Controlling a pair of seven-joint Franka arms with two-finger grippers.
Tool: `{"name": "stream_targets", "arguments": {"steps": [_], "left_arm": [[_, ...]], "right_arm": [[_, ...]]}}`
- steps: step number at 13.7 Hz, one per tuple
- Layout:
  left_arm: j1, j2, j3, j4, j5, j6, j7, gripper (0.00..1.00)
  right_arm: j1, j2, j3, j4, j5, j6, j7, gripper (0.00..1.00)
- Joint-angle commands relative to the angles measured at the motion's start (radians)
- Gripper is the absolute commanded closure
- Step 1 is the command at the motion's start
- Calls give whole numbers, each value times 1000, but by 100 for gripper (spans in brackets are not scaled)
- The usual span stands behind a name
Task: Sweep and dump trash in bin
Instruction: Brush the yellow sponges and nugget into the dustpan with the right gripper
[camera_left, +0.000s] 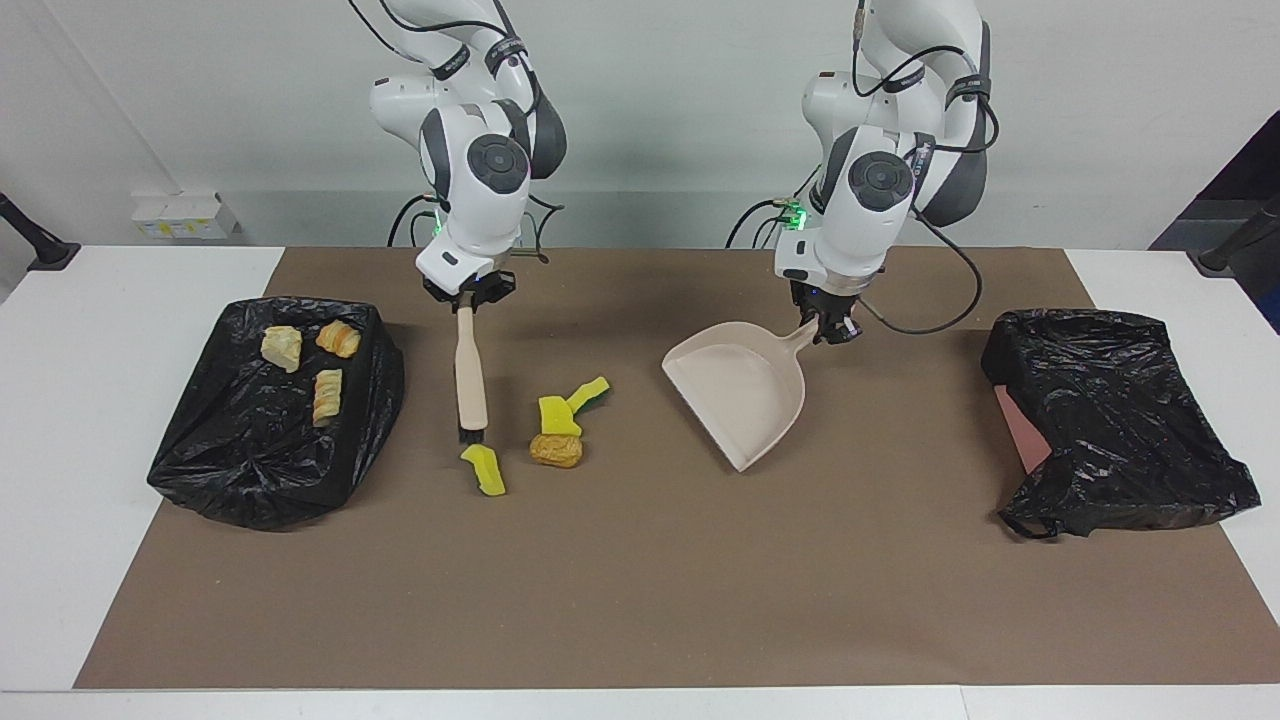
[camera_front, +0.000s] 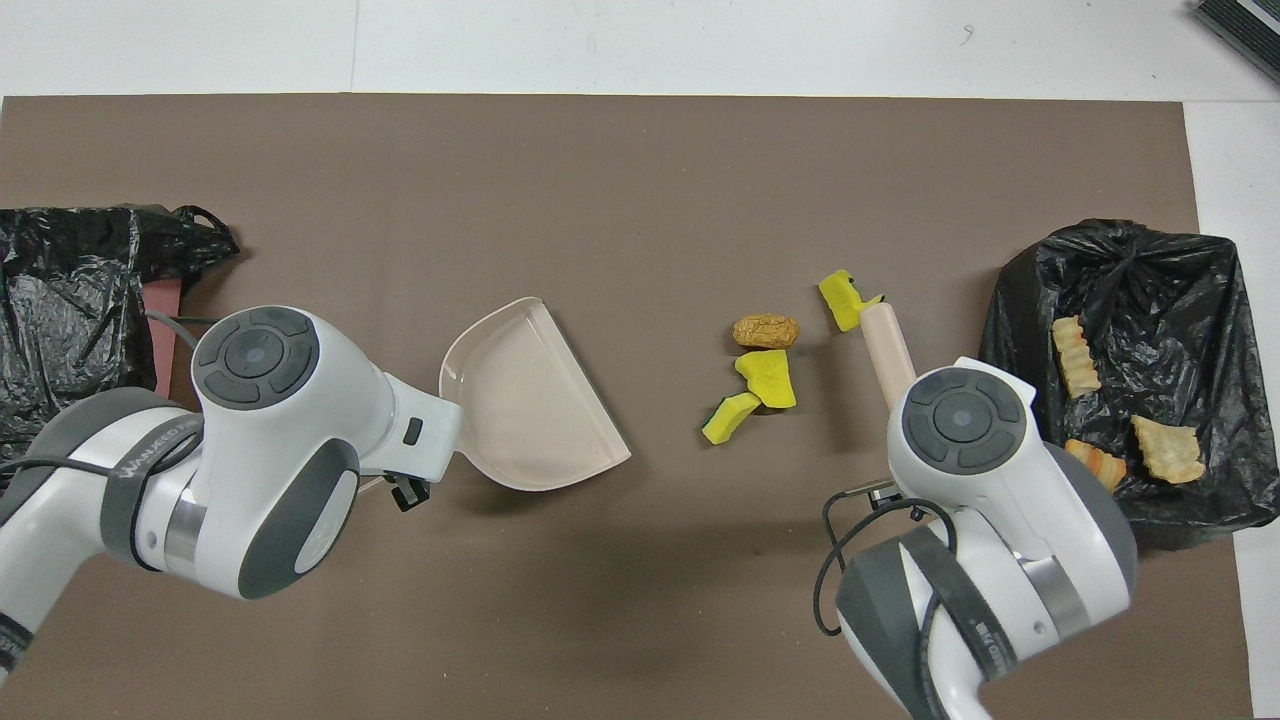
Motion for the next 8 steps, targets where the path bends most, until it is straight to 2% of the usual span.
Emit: {"name": "stream_targets", "arguments": {"steps": [1,3,5,8], "left_arm": [[-57,2,6,-28,17,62,81,100],[-89,21,5,-25,49,77,84,100],[-115,40,5,-25,57,100,73,100],[-166,60,5,-25,58,119,-20,100]], "right_arm": [[-54,105,4,142,-127,2,-146,100],[-94,143,1,192,-219,29,-249,100],[-159,177,4,221,-230,92,-332,100],[-167,244,4,256,-227,134,-340,100]]}}
